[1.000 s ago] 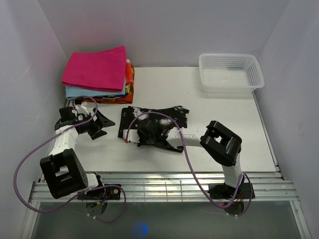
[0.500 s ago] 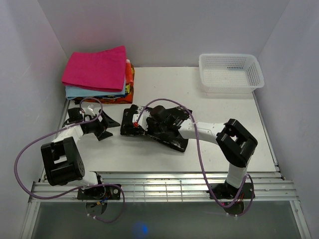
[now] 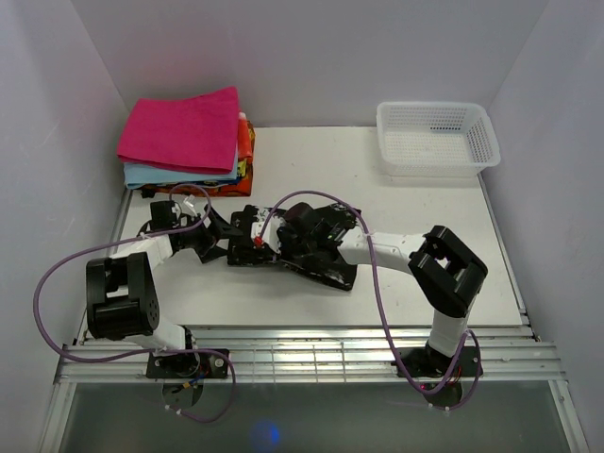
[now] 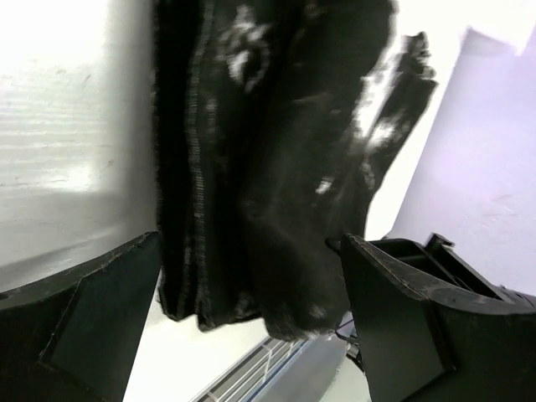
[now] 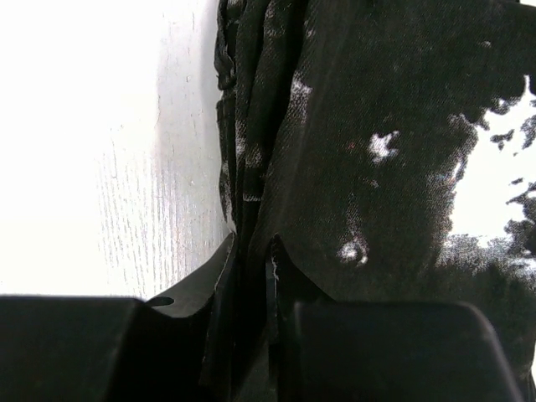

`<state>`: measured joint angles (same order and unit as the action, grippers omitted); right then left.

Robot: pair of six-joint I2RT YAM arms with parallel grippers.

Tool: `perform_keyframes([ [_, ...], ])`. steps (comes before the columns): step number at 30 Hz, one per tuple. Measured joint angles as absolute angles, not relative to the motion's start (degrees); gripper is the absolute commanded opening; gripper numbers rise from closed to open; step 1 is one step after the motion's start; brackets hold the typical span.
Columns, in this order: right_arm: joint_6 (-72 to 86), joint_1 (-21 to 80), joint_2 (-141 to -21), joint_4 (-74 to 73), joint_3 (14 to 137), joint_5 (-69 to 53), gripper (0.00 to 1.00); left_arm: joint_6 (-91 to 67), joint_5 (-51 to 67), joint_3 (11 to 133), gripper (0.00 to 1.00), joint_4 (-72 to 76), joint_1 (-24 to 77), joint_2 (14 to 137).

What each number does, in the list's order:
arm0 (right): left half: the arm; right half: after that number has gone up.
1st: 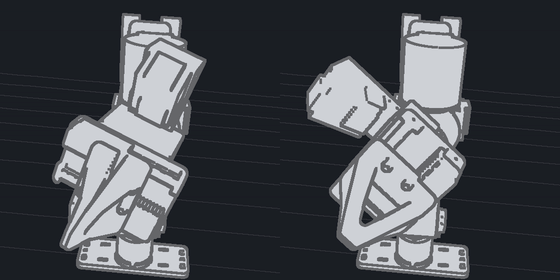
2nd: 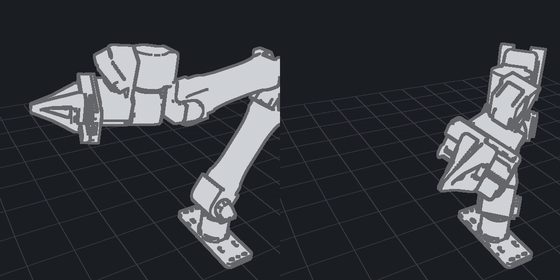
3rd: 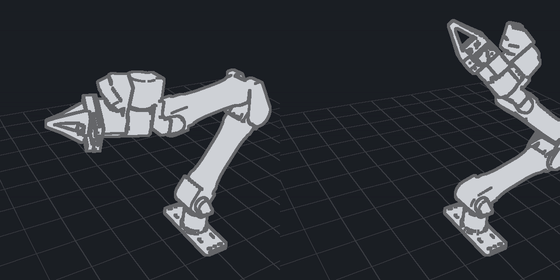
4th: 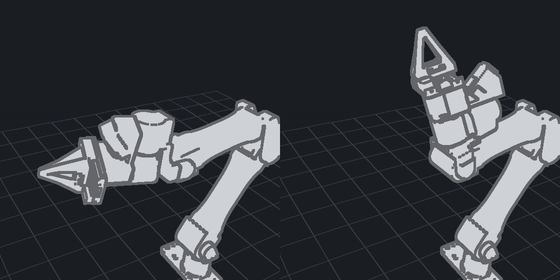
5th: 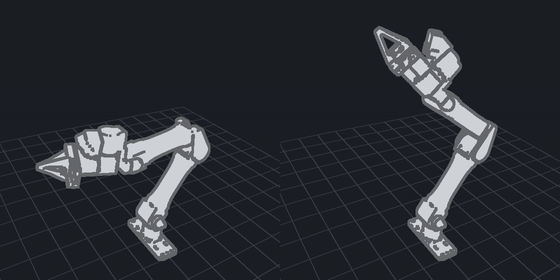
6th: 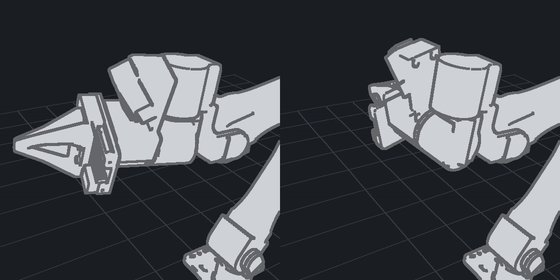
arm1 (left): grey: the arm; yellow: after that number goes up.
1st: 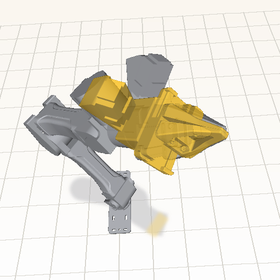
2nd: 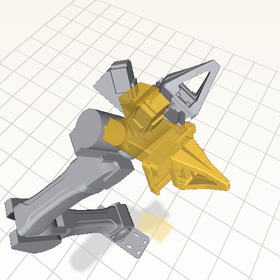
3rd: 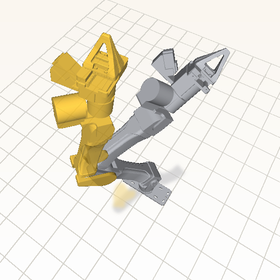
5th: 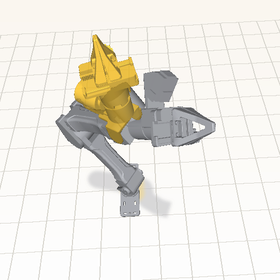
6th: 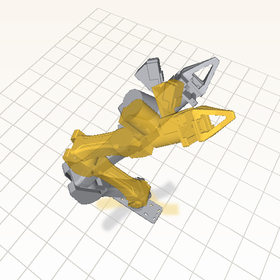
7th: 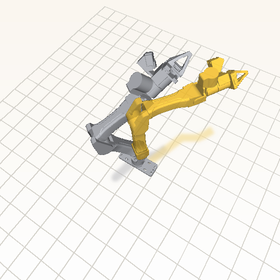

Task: Fold and stack the trousers
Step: Neatly place the folded trousers to the corner

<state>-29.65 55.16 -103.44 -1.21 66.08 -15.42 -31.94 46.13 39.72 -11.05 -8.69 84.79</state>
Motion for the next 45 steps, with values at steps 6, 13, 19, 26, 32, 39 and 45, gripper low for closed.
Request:
perform_keyframes([
  [6, -29.89, 55.16, -103.44, -1.19, 65.82, -15.40, 0.08, -31.07, 40.86, 39.72, 0.98, -13.47, -6.24, 86.46],
  [13, -26.50, 54.48, -103.44, -1.19, 66.13, -15.70, 0.08, -31.18, 38.63, 39.72, 0.98, -13.91, -4.64, 87.68],
  [19, -21.98, 53.54, -103.44, -1.13, 67.07, -17.80, 0.08, -35.14, 45.19, 38.96, 0.98, -7.70, -4.64, 91.18],
  [26, -19.64, 53.39, -103.18, -1.08, 66.92, -20.34, 0.08, -41.32, 49.01, 34.50, 0.85, 2.94, -3.64, 91.94],
  [32, -19.73, 53.45, -100.95, -0.84, 64.79, -21.87, 0.08, -43.18, 50.89, 34.57, 0.76, 6.48, -1.76, 95.13],
  [39, -20.69, 54.02, -99.68, -0.16, 62.28, -22.92, 0.08, -42.09, 52.03, 36.62, 0.36, 5.74, 0.43, 97.76],
  [45, -22.17, 53.67, -96.92, 0.14, 60.64, -20.95, 0.23, -32.16, 49.21, 47.99, 0.00, -6.50, 4.19, 97.17],
])
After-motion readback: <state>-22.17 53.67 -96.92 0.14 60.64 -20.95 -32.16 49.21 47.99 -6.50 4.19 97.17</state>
